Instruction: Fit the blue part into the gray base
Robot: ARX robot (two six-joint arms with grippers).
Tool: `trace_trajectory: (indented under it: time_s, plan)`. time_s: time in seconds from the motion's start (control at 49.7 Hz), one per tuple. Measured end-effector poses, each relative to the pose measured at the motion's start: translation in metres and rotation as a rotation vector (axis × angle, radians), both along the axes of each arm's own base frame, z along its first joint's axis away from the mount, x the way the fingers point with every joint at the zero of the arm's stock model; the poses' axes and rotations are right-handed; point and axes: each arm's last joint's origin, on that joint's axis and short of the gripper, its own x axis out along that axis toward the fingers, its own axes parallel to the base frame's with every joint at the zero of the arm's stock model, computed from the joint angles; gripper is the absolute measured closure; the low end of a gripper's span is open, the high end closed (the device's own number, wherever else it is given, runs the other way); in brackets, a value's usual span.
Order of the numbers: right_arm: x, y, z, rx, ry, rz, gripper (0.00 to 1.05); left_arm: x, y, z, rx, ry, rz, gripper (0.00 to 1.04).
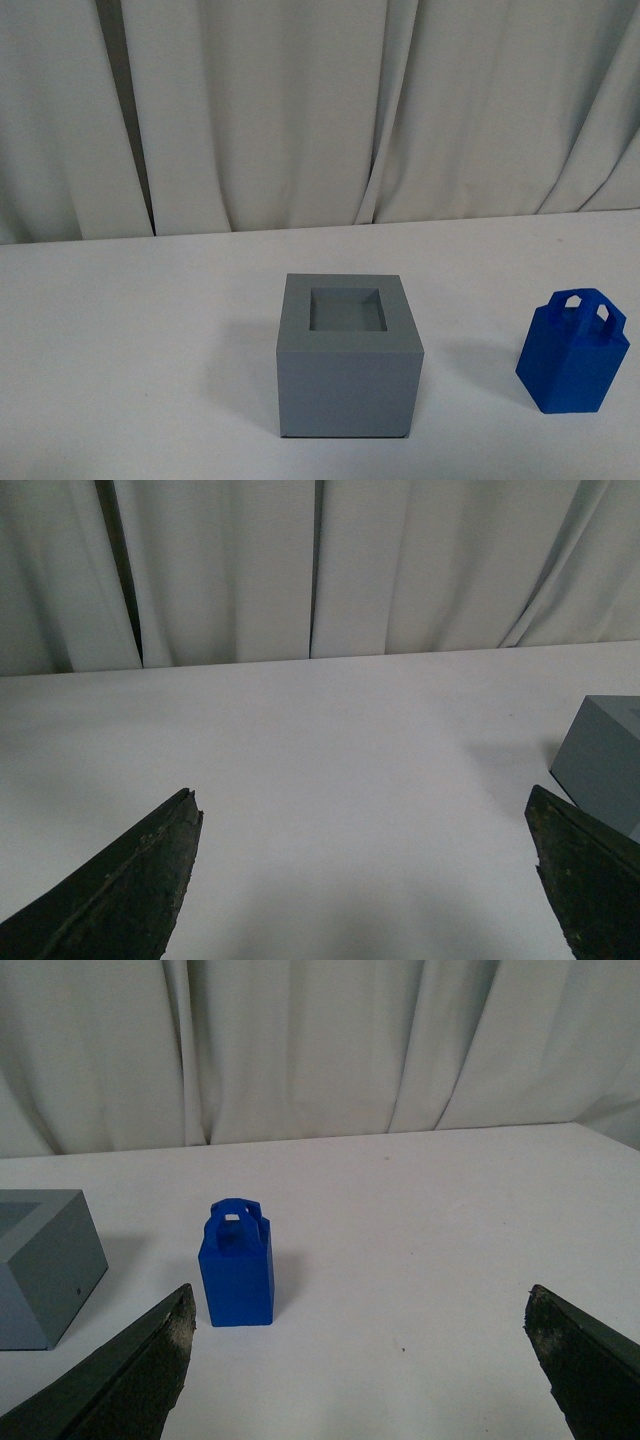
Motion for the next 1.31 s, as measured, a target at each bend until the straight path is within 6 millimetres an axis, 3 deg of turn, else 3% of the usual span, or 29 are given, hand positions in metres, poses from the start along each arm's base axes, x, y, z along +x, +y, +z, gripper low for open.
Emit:
trace_trajectory:
  time_s: [0.845,0.905,0.966,1.006,1.066,1.167,1.307]
  plan:
    - [0.000,0.000,0.000,0.000,0.000,0.000,0.07,0.000,0.000,0.000,0.000,0.000,0.000,0.06]
    - [0.000,0.000,0.000,-0.046,0.074,0.103,0.07,0.000,0.000,0.000,0.000,0.000,0.001,0.06]
    - [0.002,-0.001,0.000,-0.106,0.287,0.370,0.07,0.000,0.000,0.000,0.000,0.000,-0.003,0.06]
    - [0.004,0.000,0.000,-0.109,0.326,0.501,0.07,0.000,0.000,0.000,0.000,0.000,0.000,0.06]
    - [0.009,0.001,0.008,-0.146,0.315,0.603,0.07,0.000,0.000,0.000,0.000,0.000,0.000,0.06]
    - [0.022,0.000,0.032,-0.234,0.271,0.605,0.07,0.000,0.000,0.000,0.000,0.000,0.000,0.06]
    - [0.060,-0.006,0.066,-0.325,0.335,0.614,0.07,0.000,0.000,0.000,0.000,0.000,0.000,0.06]
